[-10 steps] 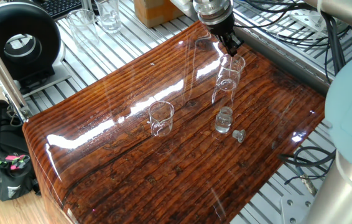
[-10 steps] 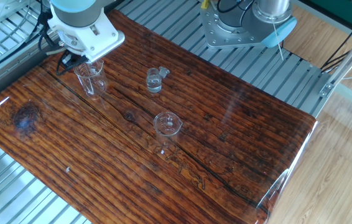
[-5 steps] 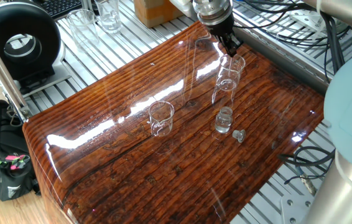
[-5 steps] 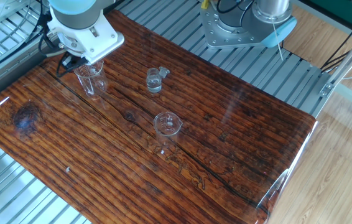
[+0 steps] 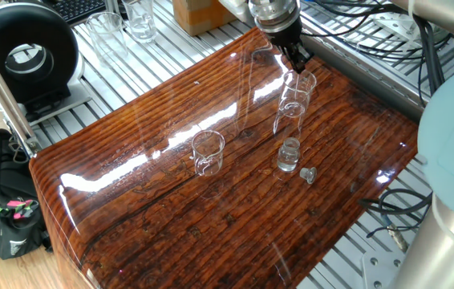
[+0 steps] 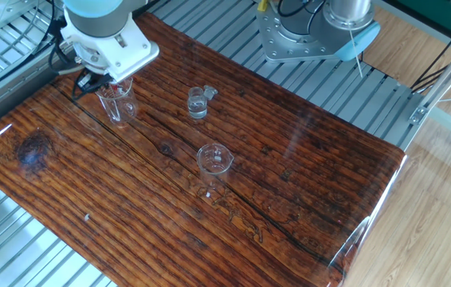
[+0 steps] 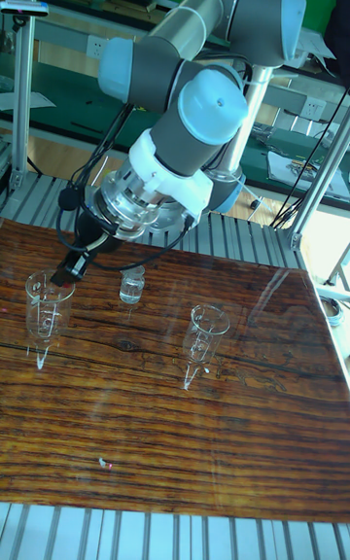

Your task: Transfer liquid using a dropper

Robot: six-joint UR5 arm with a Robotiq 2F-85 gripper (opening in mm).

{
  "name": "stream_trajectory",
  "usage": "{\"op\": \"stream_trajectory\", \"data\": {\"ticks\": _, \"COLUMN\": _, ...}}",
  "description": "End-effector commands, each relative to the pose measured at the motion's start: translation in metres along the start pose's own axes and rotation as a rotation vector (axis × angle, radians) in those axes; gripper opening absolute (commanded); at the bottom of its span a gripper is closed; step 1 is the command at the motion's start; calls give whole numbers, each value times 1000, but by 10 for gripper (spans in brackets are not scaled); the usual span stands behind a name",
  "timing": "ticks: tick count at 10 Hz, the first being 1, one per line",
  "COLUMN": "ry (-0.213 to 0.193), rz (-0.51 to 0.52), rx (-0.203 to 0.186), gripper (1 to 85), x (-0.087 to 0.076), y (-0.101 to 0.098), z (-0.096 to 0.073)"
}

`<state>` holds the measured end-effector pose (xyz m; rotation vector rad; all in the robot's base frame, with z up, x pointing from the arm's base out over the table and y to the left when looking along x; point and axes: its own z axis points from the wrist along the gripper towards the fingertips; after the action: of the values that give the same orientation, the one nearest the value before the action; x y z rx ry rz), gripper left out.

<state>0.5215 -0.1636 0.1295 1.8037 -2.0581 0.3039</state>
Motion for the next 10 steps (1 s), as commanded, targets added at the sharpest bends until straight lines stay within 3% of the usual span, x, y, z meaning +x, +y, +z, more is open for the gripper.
{"op": "stream_trajectory", "data": {"ticks": 1, "ry": -19, "rz": 6, "rx": -5, "gripper": 327, "x": -5, "y": 1, "z": -3}}
{"op": "stream_trajectory", "data": {"ticks": 3, "ry": -32, "rz": 38, "rx": -23, "gripper": 340, "x": -8, "y": 12, "z": -23}}
{"op": "stream_trajectory", "data": {"ticks": 4, "ry": -48, "rz": 85, "rx": -10, "gripper": 340, "x": -8, "y": 22, "z": -38}}
{"op": "stream_trajectory", "data": {"ticks": 6, "ry": -86, "rz": 180, "rx": -31, "gripper": 343, "x": -15, "y": 52, "z": -63}}
{"op": "stream_trajectory", "data": {"ticks": 7, "ry": -133, "rz": 270, "rx": -50, "gripper": 343, "x": -34, "y": 61, "z": -78}}
{"op": "stream_trajectory", "data": {"ticks": 8, "ry": -232, "rz": 349, "rx": -75, "gripper": 340, "x": -67, "y": 63, "z": -91}}
{"op": "stream_trajectory", "data": {"ticks": 9, "ry": -370, "rz": 489, "rx": -41, "gripper": 330, "x": -104, "y": 44, "z": -105}}
{"op": "stream_trajectory", "data": {"ticks": 10, "ry": -433, "rz": 621, "rx": -53, "gripper": 310, "x": -122, "y": 37, "z": -114}}
